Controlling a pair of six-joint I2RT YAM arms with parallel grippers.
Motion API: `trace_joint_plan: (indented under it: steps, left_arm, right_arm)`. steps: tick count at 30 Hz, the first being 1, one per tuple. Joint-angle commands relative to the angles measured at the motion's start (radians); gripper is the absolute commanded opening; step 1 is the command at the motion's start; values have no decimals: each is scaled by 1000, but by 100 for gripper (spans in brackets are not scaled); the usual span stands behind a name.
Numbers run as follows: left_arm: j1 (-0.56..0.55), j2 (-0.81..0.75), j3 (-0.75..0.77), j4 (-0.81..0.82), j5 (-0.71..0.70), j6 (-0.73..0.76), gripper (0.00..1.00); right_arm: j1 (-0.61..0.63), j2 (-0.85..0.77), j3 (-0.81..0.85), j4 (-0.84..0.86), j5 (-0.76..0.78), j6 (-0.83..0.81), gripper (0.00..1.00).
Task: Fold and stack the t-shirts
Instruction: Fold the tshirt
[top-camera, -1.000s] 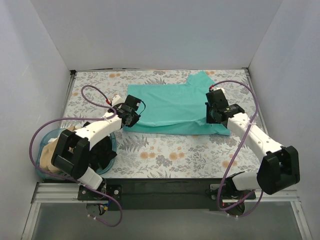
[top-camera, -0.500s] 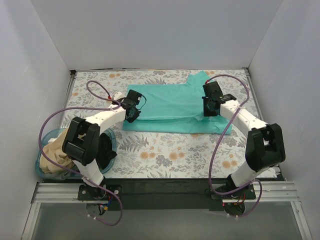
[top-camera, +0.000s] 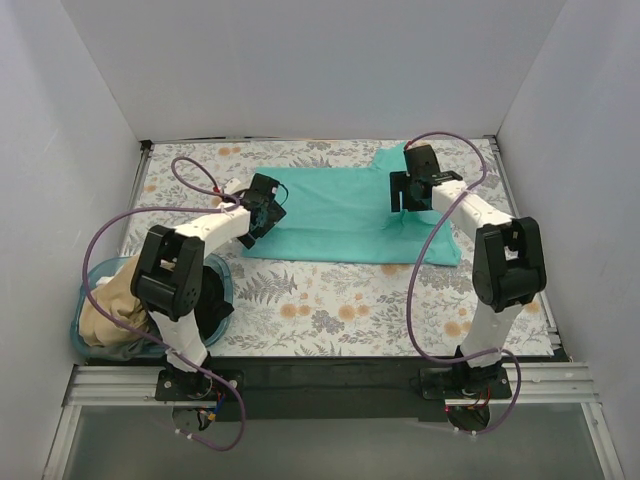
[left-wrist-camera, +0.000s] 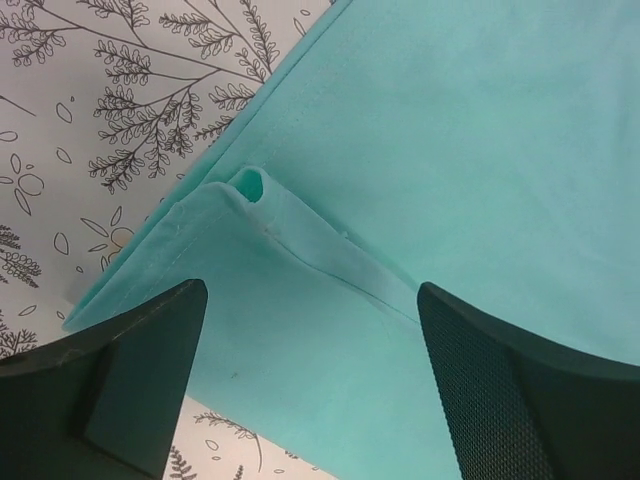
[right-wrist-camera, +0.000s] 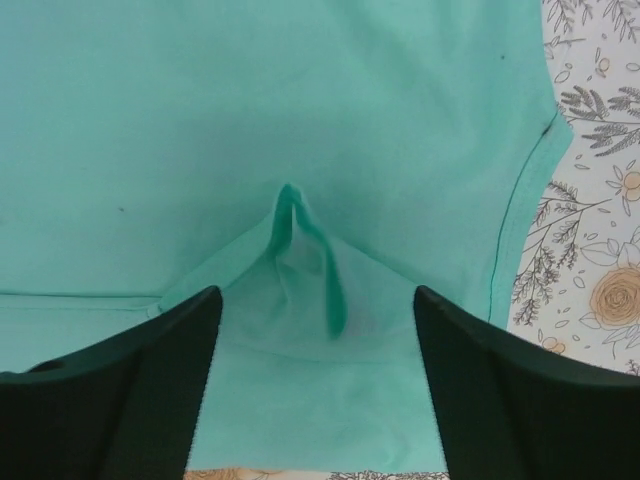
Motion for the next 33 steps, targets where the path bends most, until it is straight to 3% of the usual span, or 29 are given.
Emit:
trace_joint_plan:
  steps: [1,2,10,17,26,33]
  left_arm:
    - [8,-92,22,12,-24,10,87]
    - [8,-112,18,14,-20,7,87]
    - [-3,-219,-93,118,144,56,90]
    - [-8,-100,-80,158,258,88,91]
    - [-32,3,-88,118,218,93,93]
    - [-132,-53,-194,22,99,27,93]
  right_arm:
    - [-4,-72,36,24,-33,-29,87]
    - [-6,-95,9,23,-55,-30,98]
    - [-6,-319,-304,67,-265,31,98]
    - [-4,-331,-368,98,-170,14,98]
    - [-13,-169,-366,113,-10,54,98]
    - [-13,-330,-594,115,-49,141,98]
